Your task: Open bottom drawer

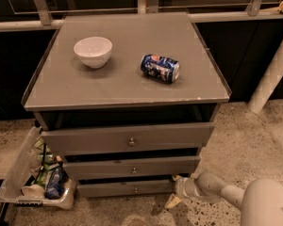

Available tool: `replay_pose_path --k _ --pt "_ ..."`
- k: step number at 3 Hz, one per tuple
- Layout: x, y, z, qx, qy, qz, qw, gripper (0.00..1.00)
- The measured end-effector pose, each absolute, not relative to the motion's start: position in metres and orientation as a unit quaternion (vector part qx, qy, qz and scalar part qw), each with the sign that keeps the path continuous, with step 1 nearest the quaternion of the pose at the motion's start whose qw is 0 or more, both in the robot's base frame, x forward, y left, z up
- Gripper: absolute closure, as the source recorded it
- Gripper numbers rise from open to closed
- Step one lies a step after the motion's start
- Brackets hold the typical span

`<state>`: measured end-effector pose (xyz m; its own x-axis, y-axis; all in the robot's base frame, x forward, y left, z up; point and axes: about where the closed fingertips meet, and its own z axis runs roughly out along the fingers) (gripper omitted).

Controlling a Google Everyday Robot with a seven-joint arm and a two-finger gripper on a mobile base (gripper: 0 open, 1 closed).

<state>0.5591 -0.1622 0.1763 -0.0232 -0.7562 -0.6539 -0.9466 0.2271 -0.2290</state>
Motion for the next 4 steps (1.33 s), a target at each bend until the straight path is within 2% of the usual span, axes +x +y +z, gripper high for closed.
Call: replay_pose_path --k 3,4 --pt "0.580 -0.162 0.154 -0.603 0.704 0.133 0.350 0.02" --pt "0.580 -0.162 0.154 -0.603 0.704 0.133 0.350 0.25"
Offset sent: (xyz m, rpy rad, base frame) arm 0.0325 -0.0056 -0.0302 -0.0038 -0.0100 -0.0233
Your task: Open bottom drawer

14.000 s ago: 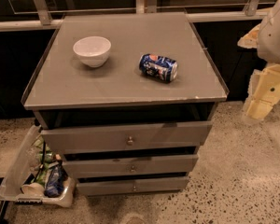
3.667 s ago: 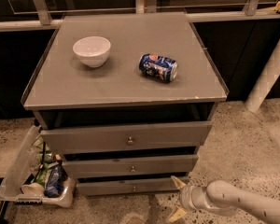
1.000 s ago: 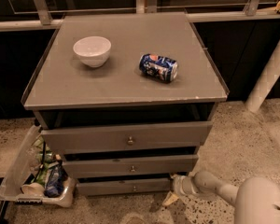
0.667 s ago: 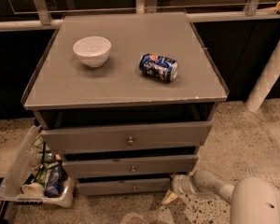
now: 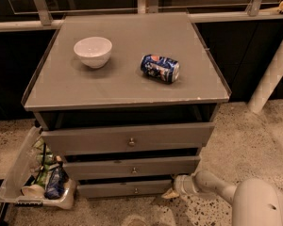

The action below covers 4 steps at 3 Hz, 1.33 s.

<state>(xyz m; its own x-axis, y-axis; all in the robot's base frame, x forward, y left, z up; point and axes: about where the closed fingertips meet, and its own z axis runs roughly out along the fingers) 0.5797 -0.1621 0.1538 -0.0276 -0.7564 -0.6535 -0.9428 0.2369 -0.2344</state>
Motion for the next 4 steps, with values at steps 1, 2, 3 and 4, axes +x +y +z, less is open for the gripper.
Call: replay_pose_path --k 1,2,3,4 --pt "0.580 -0.162 0.157 -0.603 0.704 0.133 0.350 0.49" --pt "0.580 -0.162 0.162 -0.604 0.704 0.133 0.350 0.72" --pt "0.574 -0.173 0.175 -0.615 0.694 0.123 0.353 0.95" --pt "0.574 -0.173 0.175 -0.615 0.694 0.123 0.353 0.00"
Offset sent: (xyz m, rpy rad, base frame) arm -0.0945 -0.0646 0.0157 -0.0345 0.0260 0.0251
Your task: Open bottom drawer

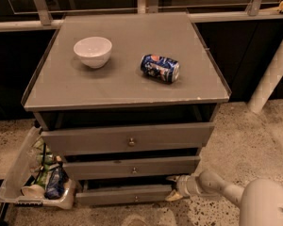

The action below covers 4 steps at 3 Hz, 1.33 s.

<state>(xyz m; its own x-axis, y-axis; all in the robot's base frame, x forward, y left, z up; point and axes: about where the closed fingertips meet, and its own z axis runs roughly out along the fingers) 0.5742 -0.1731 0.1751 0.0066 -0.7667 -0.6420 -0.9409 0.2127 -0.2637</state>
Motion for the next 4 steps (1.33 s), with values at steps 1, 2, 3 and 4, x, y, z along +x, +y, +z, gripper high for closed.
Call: replay_pose_path --k 1,2,3,4 --pt "0.574 -0.173 0.175 -0.615 0.694 0.123 0.353 0.00" --pt "0.553 -0.186 0.163 -0.599 0.703 0.140 0.356 0.17" --pt "0.526 -0.195 0.153 -0.579 0.717 0.158 0.354 0.41" --pt "0.525 -0.195 0.158 -0.579 0.717 0.158 0.354 0.64"
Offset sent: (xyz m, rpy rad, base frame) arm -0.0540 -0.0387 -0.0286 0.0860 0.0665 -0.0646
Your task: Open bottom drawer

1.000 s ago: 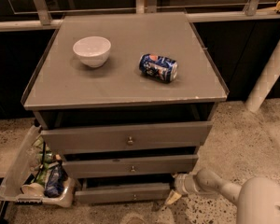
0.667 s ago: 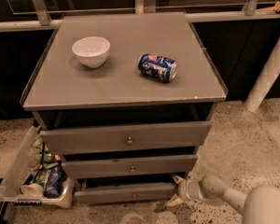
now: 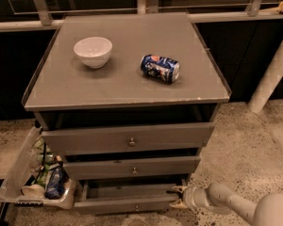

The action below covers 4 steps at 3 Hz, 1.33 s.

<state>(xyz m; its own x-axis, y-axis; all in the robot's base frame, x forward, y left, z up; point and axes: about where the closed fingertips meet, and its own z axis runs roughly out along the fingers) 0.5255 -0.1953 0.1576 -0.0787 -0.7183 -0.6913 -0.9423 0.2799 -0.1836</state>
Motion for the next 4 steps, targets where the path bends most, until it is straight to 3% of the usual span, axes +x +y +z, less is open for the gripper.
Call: replay_pose_path --k 1,2,3,4 --pt "0.525 -0.195 0.159 -0.579 0.717 0.158 0.354 0.87" --pt "0.510 -0.199 0.161 -0.579 0.718 0.161 0.351 1.00" --pt "0.510 -0.199 0.161 -0.579 0.718 0.161 0.351 0.82" --pt "0.510 -0.199 0.161 -0.579 0.718 0.161 0.351 0.59"
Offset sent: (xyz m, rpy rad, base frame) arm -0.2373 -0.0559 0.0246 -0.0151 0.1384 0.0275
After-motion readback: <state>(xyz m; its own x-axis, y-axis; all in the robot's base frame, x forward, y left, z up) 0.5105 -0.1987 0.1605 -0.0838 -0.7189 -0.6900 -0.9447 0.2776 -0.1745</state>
